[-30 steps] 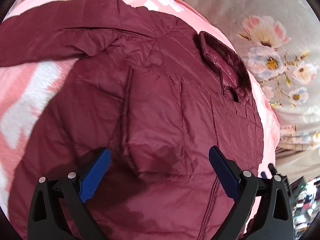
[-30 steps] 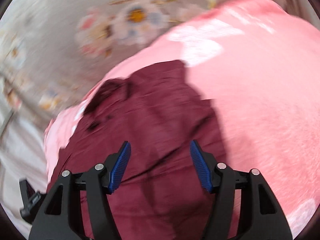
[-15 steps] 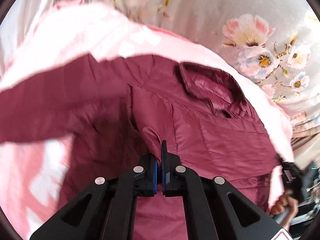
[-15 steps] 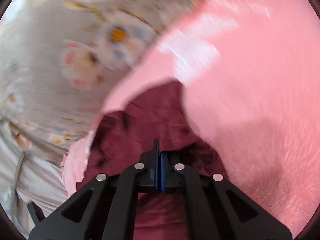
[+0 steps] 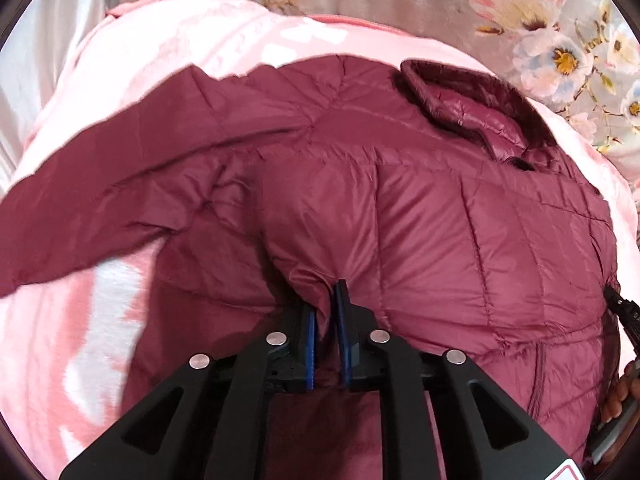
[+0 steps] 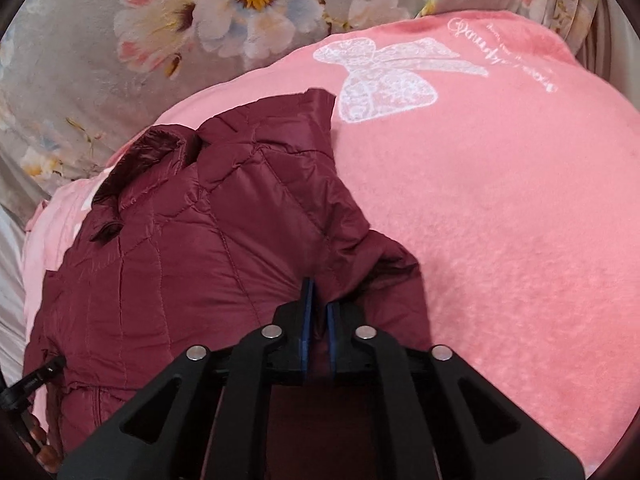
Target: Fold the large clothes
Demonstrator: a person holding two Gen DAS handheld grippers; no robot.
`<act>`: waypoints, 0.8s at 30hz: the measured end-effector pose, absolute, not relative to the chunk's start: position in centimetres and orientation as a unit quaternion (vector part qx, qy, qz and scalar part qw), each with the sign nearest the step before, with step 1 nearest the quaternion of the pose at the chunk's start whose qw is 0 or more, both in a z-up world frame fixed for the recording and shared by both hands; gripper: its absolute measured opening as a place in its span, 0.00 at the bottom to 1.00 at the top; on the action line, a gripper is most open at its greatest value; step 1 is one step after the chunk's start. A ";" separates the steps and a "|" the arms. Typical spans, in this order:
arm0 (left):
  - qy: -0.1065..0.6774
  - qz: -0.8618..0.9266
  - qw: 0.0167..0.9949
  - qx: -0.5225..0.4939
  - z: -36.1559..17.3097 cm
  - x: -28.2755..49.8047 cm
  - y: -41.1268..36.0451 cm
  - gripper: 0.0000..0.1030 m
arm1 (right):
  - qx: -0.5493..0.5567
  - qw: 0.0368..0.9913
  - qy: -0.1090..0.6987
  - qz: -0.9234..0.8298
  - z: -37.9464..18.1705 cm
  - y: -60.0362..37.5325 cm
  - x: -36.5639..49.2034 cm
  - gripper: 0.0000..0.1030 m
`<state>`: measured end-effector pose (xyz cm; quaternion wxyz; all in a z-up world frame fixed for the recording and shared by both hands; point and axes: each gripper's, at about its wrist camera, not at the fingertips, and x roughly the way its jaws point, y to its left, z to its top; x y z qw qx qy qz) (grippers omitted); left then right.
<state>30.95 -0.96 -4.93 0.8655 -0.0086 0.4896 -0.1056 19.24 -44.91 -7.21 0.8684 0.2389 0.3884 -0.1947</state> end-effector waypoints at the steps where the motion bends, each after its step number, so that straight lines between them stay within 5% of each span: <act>1: 0.482 -0.104 0.870 -0.006 -4.2 30.6 -0.6 0.16 | 0.229 0.874 0.377 -0.203 -6.1 -44.5 18.4 0.12; 5: 0.420 -0.085 0.904 0.005 0.2 29.3 -0.1 0.49 | 0.185 0.903 0.331 -0.200 -1.7 -41.7 17.4 0.20; 8: 0.408 -0.117 0.905 -0.006 2.0 29.3 -2.7 0.57 | 0.177 0.916 0.332 -0.139 -0.1 -38.3 19.4 0.21; 18: 0.465 -0.129 0.875 0.039 -5.3 29.6 -10.2 0.58 | 0.114 0.911 0.392 -0.068 -5.5 -28.7 25.3 0.23; 24: 0.442 -0.122 0.888 0.029 -7.2 29.2 -9.6 0.68 | 0.133 0.897 0.416 -0.068 -8.4 -29.0 25.8 0.23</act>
